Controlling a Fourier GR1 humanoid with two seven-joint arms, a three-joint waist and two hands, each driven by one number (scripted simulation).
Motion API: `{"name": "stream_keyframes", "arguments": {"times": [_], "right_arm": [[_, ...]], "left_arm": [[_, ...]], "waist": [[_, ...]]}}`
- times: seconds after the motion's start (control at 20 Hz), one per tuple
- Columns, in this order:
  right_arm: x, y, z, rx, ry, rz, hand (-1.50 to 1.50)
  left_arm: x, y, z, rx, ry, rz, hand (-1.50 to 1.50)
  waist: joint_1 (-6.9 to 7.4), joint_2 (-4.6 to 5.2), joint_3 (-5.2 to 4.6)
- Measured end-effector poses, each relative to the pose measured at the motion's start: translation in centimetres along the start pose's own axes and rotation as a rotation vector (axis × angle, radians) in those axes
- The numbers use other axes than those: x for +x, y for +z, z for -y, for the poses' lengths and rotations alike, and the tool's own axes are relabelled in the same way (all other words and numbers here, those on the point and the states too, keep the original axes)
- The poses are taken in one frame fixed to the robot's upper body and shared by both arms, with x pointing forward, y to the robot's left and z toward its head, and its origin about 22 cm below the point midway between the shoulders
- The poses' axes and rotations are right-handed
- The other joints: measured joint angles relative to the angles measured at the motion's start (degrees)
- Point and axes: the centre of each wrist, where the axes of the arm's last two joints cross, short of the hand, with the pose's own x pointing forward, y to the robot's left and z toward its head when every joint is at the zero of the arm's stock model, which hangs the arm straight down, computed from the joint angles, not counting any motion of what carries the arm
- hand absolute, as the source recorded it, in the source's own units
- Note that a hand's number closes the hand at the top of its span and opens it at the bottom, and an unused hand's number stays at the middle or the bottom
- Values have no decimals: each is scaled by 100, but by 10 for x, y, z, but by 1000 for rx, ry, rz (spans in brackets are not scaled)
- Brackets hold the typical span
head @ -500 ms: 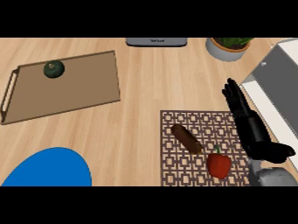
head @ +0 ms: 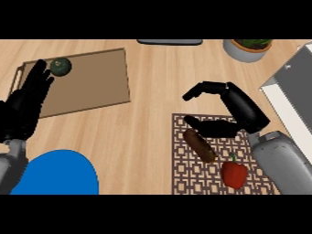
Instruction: Pick the sweet potato from the placemat and place it in the tiered shelf
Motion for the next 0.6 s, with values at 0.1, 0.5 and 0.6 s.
{"name": "stream_keyframes", "arguments": {"times": [0.1,0.5,0.6], "right_arm": [[1,-13,1,79,-66,-7,-150],[40,-40,11,435,-33,38,-150],[54,-44,8,517,55,3,-150]], "left_arm": [[-2,0,10,-41,33,-11,0],[-14,1,10,-78,75,-34,0],[-16,0,12,-80,81,-37,0]], "waist": [[-6,12,14],[-124,-32,31],[-152,-46,28]]}}
